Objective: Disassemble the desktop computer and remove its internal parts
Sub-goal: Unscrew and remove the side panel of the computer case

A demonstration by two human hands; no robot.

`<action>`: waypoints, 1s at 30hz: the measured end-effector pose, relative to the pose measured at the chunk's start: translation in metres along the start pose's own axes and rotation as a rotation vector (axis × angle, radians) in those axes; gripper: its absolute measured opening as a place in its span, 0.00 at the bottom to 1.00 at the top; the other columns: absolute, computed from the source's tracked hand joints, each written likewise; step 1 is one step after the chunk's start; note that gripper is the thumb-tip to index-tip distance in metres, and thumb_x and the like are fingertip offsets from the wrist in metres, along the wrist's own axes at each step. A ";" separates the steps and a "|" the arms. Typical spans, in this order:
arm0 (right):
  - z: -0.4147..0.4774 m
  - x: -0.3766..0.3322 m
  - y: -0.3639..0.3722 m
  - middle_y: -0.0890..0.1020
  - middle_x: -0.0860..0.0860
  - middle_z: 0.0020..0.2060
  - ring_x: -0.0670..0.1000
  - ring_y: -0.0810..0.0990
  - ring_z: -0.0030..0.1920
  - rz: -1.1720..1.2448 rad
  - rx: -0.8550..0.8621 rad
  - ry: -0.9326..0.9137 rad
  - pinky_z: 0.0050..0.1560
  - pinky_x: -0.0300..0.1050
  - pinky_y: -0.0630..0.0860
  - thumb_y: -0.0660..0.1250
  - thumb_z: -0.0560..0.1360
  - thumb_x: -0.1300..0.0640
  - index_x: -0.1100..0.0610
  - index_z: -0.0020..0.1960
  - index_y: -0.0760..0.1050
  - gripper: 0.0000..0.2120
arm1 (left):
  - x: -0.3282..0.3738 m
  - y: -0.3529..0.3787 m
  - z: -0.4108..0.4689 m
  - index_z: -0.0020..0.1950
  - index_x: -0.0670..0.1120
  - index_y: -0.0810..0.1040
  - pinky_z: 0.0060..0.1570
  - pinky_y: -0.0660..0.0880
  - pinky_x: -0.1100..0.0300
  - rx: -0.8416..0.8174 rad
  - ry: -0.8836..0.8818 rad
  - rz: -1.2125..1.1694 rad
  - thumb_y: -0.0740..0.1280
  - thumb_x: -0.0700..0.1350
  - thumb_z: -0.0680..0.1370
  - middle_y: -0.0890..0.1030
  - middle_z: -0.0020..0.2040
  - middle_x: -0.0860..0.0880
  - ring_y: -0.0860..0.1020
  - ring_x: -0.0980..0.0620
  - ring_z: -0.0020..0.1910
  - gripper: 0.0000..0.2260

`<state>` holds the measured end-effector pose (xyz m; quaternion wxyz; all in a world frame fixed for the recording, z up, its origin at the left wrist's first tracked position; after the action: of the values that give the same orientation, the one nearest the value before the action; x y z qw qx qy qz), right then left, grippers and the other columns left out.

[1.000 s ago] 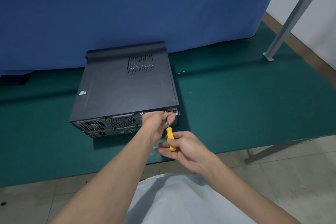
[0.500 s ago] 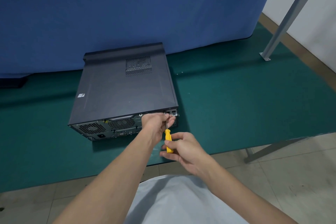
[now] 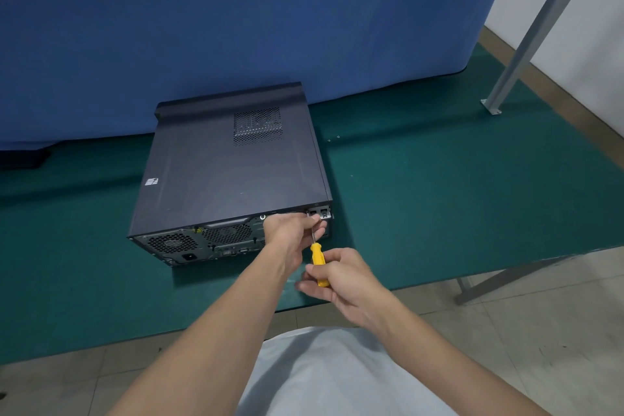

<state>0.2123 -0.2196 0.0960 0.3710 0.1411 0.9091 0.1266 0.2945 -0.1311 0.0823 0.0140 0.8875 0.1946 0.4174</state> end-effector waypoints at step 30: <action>0.005 -0.001 -0.006 0.79 0.59 0.38 0.51 0.82 0.31 -0.110 0.088 -0.004 0.37 0.44 0.80 0.67 0.77 0.66 0.68 0.54 0.73 0.08 | 0.003 0.000 -0.002 0.44 0.31 0.77 0.34 0.81 0.60 0.068 0.011 0.005 0.66 0.27 0.75 0.82 0.41 0.36 0.83 0.44 0.36 0.02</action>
<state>0.2153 -0.2251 0.0909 0.3728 0.1073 0.9193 0.0658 0.2944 -0.1307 0.0860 -0.0185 0.8856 0.2065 0.4155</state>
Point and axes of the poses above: each hand's wrist, its own z-axis towards the middle knuckle, its own y-axis out of the palm, x = y × z, the point moved 8 cm from there along z, towards the middle knuckle
